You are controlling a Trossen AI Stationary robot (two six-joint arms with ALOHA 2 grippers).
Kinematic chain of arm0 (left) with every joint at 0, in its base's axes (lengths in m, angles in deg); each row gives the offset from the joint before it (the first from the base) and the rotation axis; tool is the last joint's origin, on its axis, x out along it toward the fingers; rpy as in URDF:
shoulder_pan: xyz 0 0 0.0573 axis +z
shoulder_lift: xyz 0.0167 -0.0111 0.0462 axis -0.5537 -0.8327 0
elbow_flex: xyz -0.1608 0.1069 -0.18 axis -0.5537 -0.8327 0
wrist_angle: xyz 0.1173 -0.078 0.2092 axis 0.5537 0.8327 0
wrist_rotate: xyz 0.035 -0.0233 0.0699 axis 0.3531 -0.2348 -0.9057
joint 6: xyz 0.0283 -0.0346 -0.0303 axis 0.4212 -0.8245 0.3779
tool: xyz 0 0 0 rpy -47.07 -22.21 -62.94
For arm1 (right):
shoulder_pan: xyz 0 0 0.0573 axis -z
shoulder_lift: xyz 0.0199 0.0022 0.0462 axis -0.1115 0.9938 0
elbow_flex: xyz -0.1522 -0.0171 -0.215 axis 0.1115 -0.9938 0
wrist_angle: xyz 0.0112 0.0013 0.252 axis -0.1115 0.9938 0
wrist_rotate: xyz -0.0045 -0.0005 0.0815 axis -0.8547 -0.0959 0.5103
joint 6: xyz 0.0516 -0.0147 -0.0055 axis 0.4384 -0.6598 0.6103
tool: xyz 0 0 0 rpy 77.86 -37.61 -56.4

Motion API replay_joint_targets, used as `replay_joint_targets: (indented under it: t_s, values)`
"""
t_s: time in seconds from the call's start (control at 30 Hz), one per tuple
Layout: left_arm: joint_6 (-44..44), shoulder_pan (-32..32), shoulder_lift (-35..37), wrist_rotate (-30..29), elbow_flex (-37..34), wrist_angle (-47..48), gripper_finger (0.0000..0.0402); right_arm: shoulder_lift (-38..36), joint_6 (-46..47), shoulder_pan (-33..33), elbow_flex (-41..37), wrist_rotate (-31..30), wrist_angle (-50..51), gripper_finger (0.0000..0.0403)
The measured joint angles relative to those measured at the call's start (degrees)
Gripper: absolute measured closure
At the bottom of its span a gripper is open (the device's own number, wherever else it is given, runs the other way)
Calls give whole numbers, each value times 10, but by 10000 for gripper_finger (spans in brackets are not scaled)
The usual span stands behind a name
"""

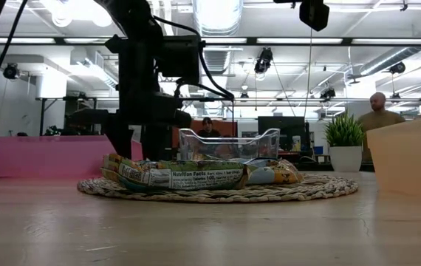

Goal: Pick and place Granola Bars by type
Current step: Put the red granola bar into the red bin

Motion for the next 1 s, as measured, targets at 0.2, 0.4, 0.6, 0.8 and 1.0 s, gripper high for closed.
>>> replay_joint_targets:
  t_s: [0.2,0.4,0.6,0.8,1.0]
  values:
    - [-2,0,0,14,0,0,296,0,0,0,0,0,0,394]
    - [-3,0,0,17,-1,0,315,0,0,0,0,0,0,394]
    - [-11,0,0,22,1,0,339,0,0,0,0,0,0,394]
    - [-17,0,0,24,23,16,344,0,0,0,0,0,-1,394]
    - [-23,0,1,5,72,46,344,0,0,0,0,0,-1,394]
